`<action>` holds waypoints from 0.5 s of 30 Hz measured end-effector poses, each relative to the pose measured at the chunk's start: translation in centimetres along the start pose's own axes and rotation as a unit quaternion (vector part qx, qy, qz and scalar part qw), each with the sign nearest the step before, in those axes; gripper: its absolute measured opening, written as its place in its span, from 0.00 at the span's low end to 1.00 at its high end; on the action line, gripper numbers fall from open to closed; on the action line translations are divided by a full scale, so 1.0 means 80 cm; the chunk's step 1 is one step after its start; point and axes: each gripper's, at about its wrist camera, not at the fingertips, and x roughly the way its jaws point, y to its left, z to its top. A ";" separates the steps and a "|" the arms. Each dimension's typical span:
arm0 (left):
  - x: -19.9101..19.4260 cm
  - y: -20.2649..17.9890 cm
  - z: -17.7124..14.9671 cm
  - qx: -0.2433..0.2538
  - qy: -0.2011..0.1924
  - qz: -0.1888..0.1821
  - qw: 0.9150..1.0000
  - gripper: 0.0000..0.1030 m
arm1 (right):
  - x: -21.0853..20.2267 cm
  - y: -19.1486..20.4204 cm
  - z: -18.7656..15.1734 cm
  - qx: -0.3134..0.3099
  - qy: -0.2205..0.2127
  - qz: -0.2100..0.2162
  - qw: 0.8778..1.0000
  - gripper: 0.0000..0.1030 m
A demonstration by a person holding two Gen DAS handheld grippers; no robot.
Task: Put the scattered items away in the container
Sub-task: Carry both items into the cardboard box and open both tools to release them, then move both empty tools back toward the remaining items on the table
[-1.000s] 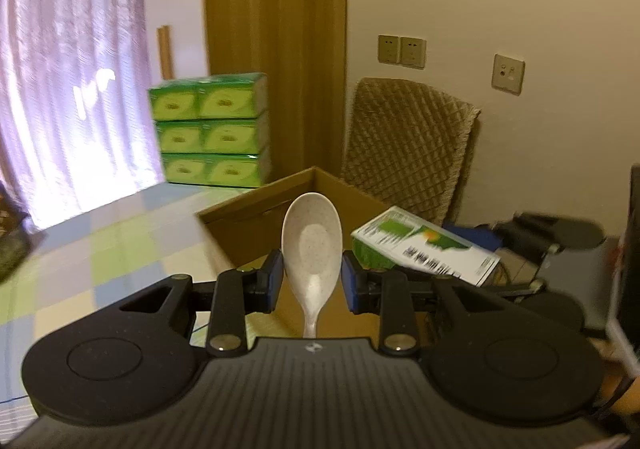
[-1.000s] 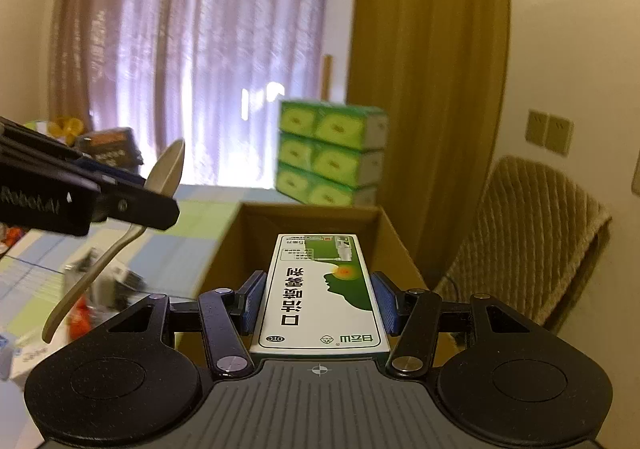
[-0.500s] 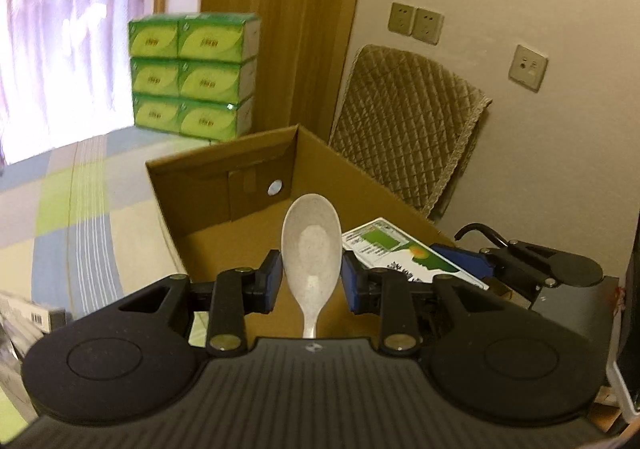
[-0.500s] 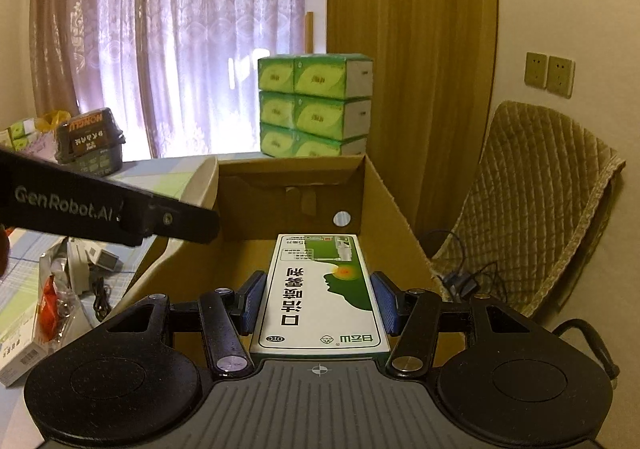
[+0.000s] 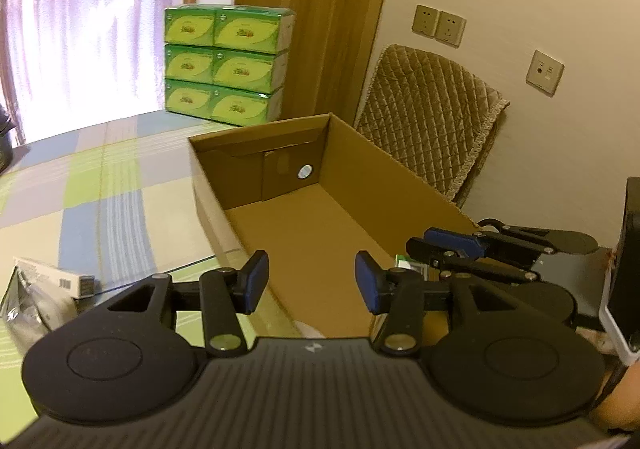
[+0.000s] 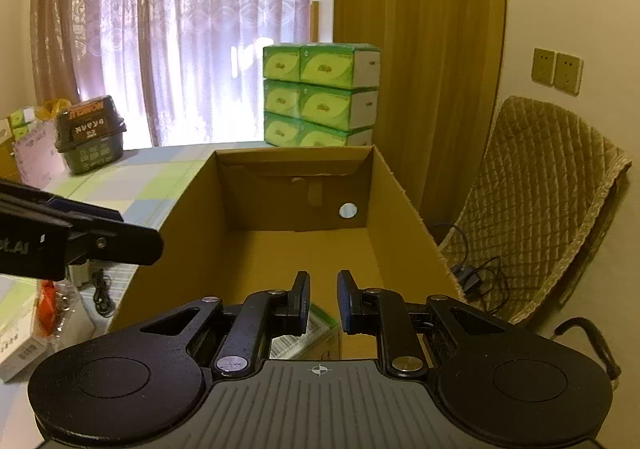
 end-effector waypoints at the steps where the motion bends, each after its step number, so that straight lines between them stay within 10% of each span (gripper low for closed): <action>1: -0.002 0.002 -0.002 -0.001 0.000 0.001 1.000 0.41 | 0.000 0.001 0.000 0.000 0.000 0.001 1.000 0.21; 15: -0.044 0.026 -0.033 -0.023 -0.004 0.033 0.999 0.61 | -0.026 -0.001 -0.004 0.016 -0.019 0.007 1.000 0.21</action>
